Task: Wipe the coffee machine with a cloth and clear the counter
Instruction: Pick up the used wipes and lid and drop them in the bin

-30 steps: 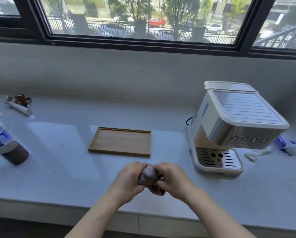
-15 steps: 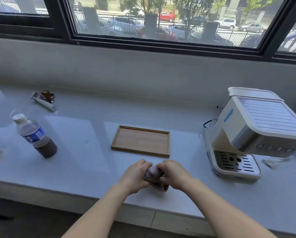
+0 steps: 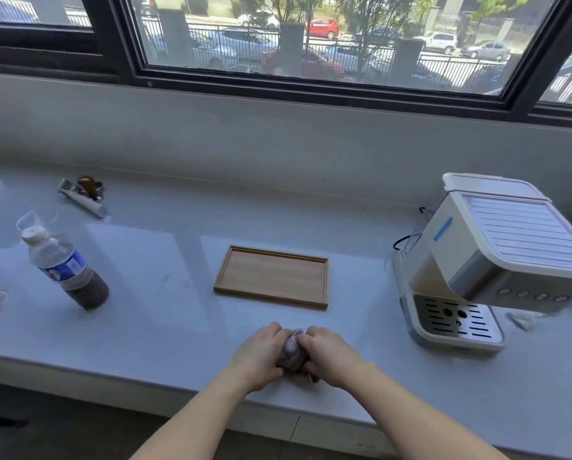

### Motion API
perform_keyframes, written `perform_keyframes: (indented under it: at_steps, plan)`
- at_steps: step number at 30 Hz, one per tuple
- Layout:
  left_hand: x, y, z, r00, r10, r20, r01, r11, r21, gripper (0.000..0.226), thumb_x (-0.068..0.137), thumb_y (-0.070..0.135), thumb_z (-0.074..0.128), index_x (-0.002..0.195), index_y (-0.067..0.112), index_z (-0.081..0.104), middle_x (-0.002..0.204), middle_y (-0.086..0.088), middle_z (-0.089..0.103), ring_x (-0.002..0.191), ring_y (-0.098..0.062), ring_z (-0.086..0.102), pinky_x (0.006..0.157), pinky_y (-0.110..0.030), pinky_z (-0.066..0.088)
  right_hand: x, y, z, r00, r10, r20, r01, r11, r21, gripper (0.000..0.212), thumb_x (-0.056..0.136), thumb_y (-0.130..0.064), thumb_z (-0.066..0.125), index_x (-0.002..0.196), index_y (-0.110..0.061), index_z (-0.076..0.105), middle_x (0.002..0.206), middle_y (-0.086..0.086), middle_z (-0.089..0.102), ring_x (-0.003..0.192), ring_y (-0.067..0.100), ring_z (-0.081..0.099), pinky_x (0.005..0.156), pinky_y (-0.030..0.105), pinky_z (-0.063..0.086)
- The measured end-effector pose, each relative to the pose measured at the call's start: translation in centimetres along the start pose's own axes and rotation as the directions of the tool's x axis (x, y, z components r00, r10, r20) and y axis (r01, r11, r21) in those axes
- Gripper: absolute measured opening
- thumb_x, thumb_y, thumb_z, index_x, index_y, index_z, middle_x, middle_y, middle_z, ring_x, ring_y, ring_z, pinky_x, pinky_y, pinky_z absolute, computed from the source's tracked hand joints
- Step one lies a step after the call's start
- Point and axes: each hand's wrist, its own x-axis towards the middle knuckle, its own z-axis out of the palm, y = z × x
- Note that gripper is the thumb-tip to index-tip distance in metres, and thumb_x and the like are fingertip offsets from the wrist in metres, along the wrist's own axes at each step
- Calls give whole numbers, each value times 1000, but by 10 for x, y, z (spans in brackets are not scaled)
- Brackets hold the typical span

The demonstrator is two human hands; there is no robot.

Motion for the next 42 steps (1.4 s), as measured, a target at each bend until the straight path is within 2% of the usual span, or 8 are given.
perform_keyframes:
  at_steps: [7, 12, 14, 17, 21, 28, 35, 42]
  plan:
    - [-9, 2, -3, 999, -32, -7, 32, 999, 38, 72, 71, 39, 60, 137, 32, 34, 127, 4, 44, 114, -19, 48, 82, -36, 50, -4, 2, 0, 1000, 5, 19, -5, 1000, 12, 54, 78, -20, 70, 127, -15, 50, 117, 14, 55, 108, 33, 52, 83, 38, 43]
    - [-15, 9, -12, 997, -58, -54, 64, 992, 106, 80, 66, 47, 59, 140, 30, 32, 130, 3, 43, 117, -23, 46, 90, -37, 46, -12, 3, -9, 999, 35, 19, -34, 999, -24, 77, 76, -26, 75, 143, -28, 39, 122, 7, 53, 114, 28, 47, 89, 41, 47]
    - [-16, 15, -18, 996, -57, -63, 65, 988, 141, 80, 66, 49, 59, 139, 29, 33, 130, 2, 43, 119, -24, 46, 91, -38, 45, -17, 2, -14, 998, 56, 1, -56, 997, -45, 75, 75, -31, 76, 141, -28, 40, 123, 5, 52, 115, 27, 46, 86, 40, 48]
    - [-17, 25, -24, 996, -48, -70, 60, 980, 188, 76, 69, 47, 60, 138, 26, 35, 130, 1, 43, 120, -25, 44, 91, -38, 44, -27, 1, -20, 995, 83, -55, -86, 994, -61, 60, 75, -38, 75, 126, -23, 47, 120, 5, 52, 112, 28, 47, 77, 37, 43]
    - [-16, 45, -31, 996, -29, -80, 46, 974, 220, 70, 72, 44, 59, 136, 25, 38, 129, 1, 43, 121, -25, 43, 92, -38, 43, -46, 5, -28, 986, 116, -120, -124, 990, -64, 47, 86, -37, 62, 127, -20, 47, 122, 7, 53, 112, 30, 47, 79, 40, 45]
    - [-8, 89, -36, 991, 79, -109, -48, 964, 260, 61, 79, 44, 54, 134, 23, 40, 128, 1, 44, 117, -23, 45, 87, -36, 42, -87, 21, -38, 967, 197, -165, -204, 978, -30, 58, 88, -41, 66, 137, -20, 41, 128, 7, 51, 117, 30, 44, 80, 40, 44]
    - [3, 138, -27, 979, 192, -65, -169, 950, 264, 77, 78, 46, 61, 144, 21, 31, 138, -2, 40, 128, -24, 40, 97, -39, 42, -138, 48, -40, 928, 321, -191, -318, 947, 47, 61, 89, -41, 65, 140, -19, 41, 129, 7, 51, 124, 28, 42, 96, 44, 46]
    - [15, 200, -7, 944, 324, -67, -288, 904, 316, 69, 82, 48, 56, 141, 21, 35, 133, -2, 44, 119, -26, 45, 95, -37, 41, -200, 88, -41, 873, 424, -239, -415, 905, 92, 67, 90, -44, 63, 147, -23, 36, 136, 5, 48, 124, 27, 41, 95, 40, 43]
